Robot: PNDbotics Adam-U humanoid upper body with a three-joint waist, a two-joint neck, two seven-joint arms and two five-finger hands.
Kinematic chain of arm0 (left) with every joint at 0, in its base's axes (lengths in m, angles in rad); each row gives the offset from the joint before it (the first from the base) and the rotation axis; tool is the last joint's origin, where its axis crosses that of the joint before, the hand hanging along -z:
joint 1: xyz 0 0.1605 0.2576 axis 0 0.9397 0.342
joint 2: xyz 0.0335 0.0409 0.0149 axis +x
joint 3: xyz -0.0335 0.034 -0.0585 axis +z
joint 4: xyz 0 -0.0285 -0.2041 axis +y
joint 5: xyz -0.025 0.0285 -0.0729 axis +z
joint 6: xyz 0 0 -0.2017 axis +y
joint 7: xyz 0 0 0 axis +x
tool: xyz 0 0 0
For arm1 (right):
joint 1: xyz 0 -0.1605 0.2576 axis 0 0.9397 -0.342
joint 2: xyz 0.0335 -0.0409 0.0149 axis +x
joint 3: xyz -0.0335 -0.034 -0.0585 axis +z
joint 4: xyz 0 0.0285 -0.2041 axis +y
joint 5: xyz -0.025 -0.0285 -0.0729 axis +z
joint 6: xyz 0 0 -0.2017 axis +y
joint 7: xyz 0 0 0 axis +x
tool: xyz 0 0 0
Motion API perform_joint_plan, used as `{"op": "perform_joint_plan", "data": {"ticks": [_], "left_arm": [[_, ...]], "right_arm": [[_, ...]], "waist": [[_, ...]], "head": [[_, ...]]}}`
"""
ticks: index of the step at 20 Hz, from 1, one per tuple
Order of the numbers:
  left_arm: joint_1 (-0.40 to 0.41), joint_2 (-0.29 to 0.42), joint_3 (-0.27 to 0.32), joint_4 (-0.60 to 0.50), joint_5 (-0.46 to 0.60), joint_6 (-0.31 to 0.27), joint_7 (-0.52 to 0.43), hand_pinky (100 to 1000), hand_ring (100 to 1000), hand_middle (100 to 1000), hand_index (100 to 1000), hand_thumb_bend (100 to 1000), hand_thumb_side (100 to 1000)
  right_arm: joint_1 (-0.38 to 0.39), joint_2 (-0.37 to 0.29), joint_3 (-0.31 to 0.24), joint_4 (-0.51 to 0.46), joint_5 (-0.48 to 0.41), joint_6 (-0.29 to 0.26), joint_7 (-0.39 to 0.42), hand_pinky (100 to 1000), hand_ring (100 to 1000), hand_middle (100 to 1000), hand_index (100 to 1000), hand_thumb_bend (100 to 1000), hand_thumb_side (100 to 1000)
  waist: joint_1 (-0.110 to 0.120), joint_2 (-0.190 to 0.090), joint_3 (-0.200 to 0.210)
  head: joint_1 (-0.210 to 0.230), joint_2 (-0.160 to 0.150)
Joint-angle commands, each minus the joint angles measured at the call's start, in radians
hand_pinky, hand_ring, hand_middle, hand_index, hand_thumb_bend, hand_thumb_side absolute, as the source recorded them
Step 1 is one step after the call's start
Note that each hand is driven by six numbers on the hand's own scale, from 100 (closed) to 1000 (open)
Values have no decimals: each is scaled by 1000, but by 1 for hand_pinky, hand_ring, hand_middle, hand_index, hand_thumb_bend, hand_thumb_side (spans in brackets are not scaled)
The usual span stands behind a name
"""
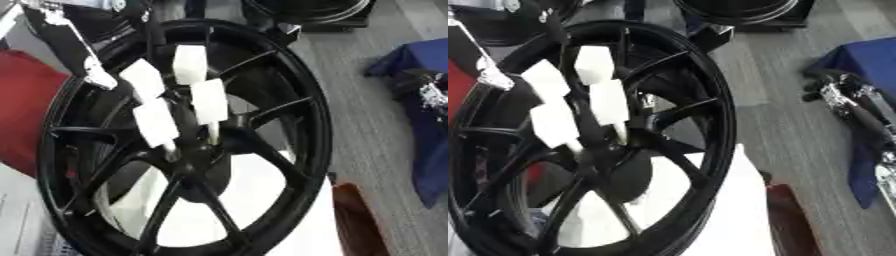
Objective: Pull the pin out of the wheel hub.
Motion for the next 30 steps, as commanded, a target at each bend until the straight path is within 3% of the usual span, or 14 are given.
{"op": "perform_joint_plan", "data": {"ticks": [1,6,7,18,24,30], "left_arm": [[-20,11,2,7,-11,-110,-100,812,774,719,817,509,290],[-20,8,1,17,-18,-117,-100,812,774,719,817,509,290],[-17,7,-5,19,-19,-118,-100,799,747,656,773,465,258],[-7,7,-27,15,36,-117,-100,776,706,579,703,382,195],[-1,11,-36,2,91,-95,-100,732,606,428,542,310,100],[1,17,-21,-3,106,-63,-100,722,590,379,485,319,100]], "right_arm": [[-10,-13,-3,-9,-4,0,0,974,721,668,799,100,628],[-10,-13,-3,-8,-5,0,-1,974,721,668,799,100,628],[-10,-11,-4,-7,-6,0,-1,975,721,668,799,100,633],[-3,-4,-8,0,-7,3,-12,975,722,669,799,100,639],[-1,0,-9,4,-7,5,-16,975,722,666,800,100,647],[1,4,-10,9,-7,6,-17,976,722,666,800,100,652]], "waist": [[-3,-15,-3],[-3,-15,-3],[-2,-14,-4],[-3,-13,-7],[-3,-11,-8],[-4,-11,-8]], "head": [[5,-3],[6,-2],[8,0],[19,5],[21,7],[21,9]]}}
